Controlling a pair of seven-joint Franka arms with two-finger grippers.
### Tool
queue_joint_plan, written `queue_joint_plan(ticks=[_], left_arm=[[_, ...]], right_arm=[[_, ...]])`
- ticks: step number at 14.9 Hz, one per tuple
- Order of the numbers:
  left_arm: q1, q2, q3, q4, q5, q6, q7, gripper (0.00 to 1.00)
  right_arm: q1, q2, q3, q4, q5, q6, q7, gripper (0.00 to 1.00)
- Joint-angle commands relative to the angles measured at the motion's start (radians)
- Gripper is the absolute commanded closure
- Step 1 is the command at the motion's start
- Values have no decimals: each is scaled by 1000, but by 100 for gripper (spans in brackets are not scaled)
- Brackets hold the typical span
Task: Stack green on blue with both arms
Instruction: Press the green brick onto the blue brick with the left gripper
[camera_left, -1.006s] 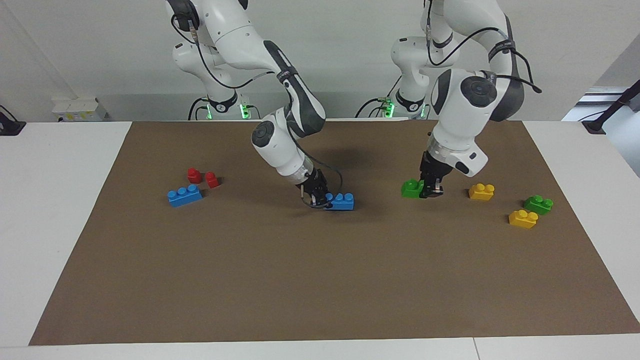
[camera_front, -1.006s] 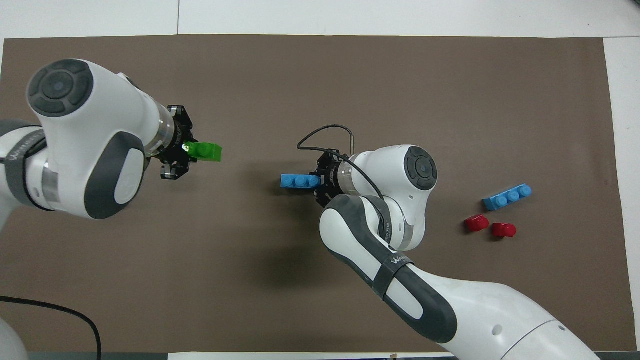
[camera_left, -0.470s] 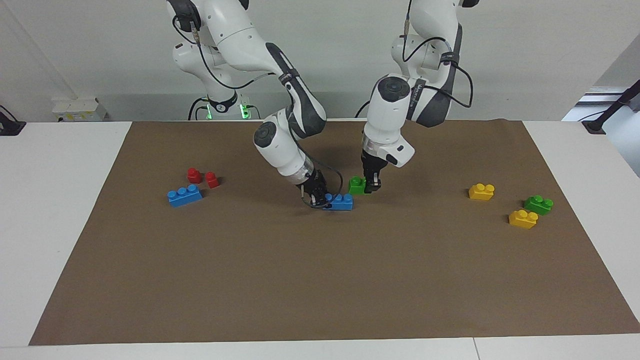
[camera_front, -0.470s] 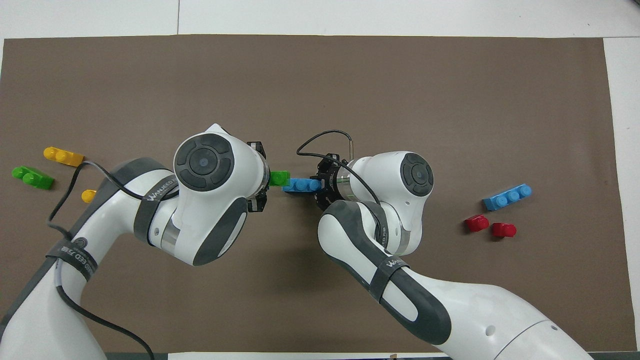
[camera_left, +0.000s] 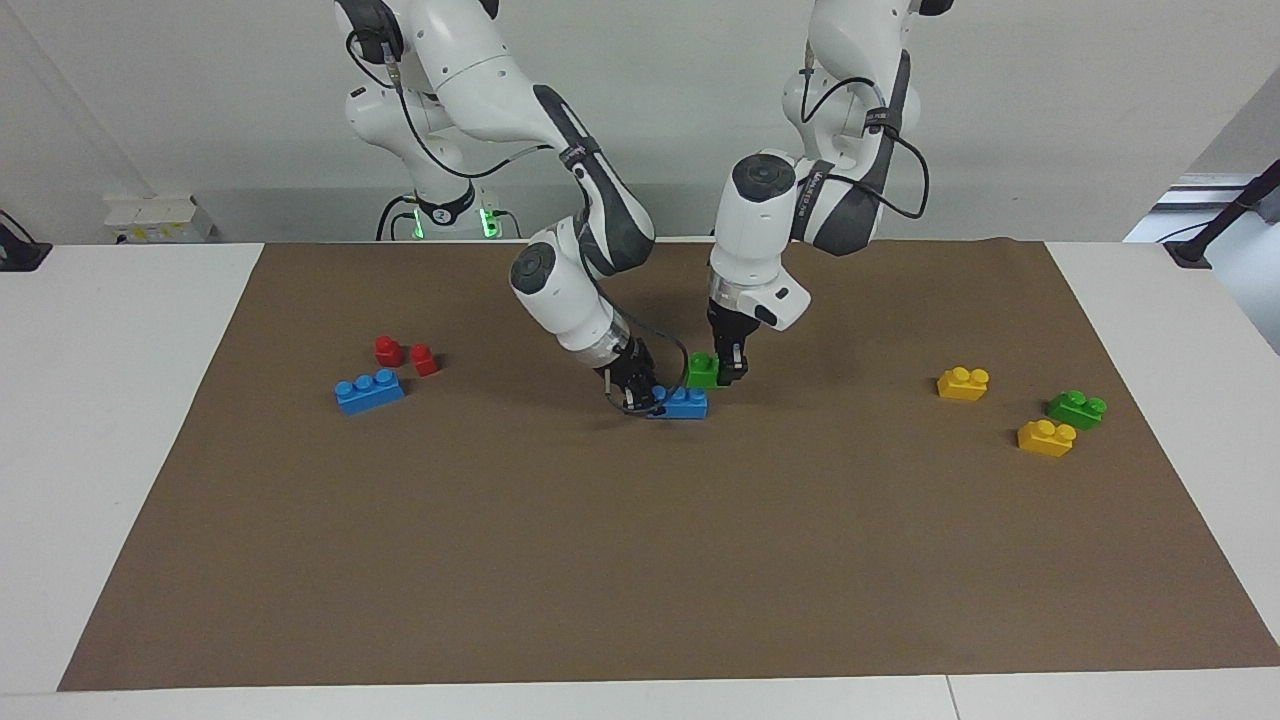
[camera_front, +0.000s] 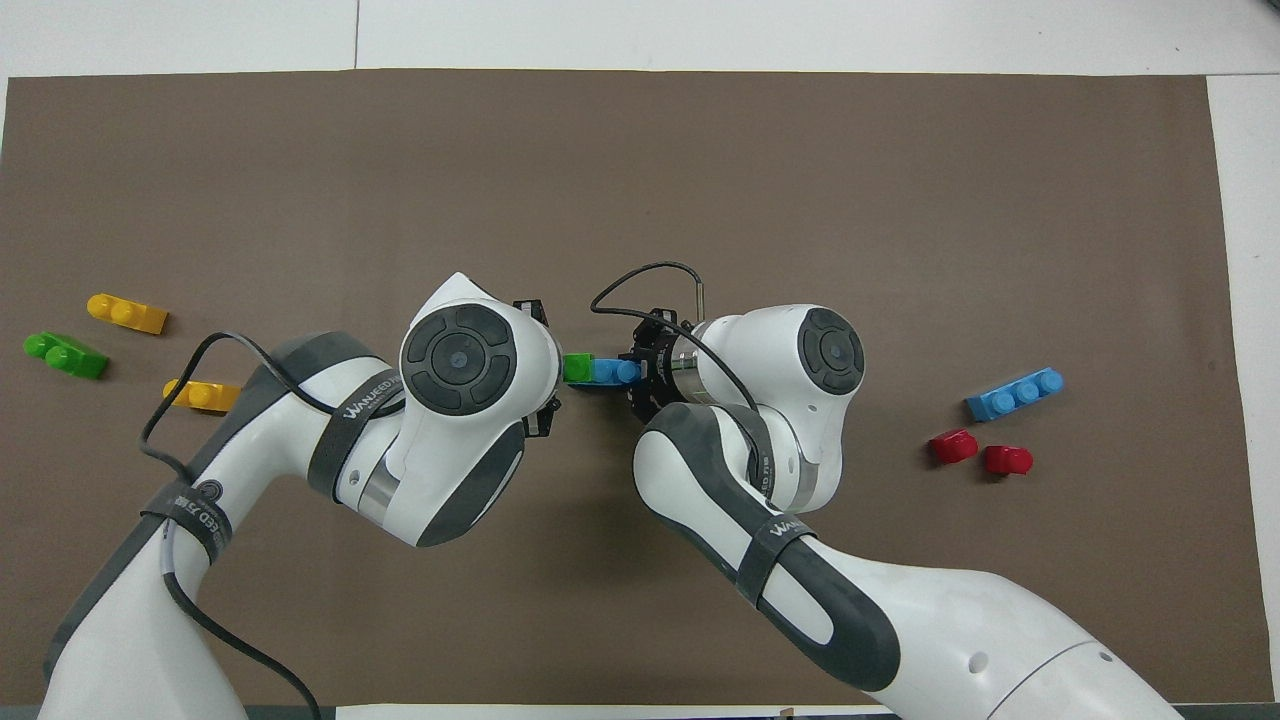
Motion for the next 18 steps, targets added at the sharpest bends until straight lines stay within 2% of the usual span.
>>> queue_joint_plan(ticks=[1, 12, 13, 14, 15, 16, 18], left_arm=[[-39, 33, 18, -4, 59, 36, -70, 100], [-70, 61, 20, -4, 90, 39, -104, 100], [-70, 61, 20, -4, 110, 41, -98, 100], [-70, 61, 18, -3, 128, 39, -90, 100], [-68, 61, 18, -3, 136, 38, -81, 75], [-68, 53, 18, -3, 136, 27, -58, 1], [-48, 20, 18, -3, 136, -1, 34, 0]], right_arm=[[5, -4, -1, -12, 26, 27, -12, 100], [-6, -4, -1, -12, 26, 25, -7, 100], [-9, -2, -1, -11, 29, 21, -4, 67], [-14, -2, -1, -9, 52, 16, 11, 48], [-15, -2, -2, -8, 73, 15, 14, 23], [-12, -2, -2, -5, 74, 15, 8, 4], [-17, -2, -2, 3, 78, 13, 13, 1]])
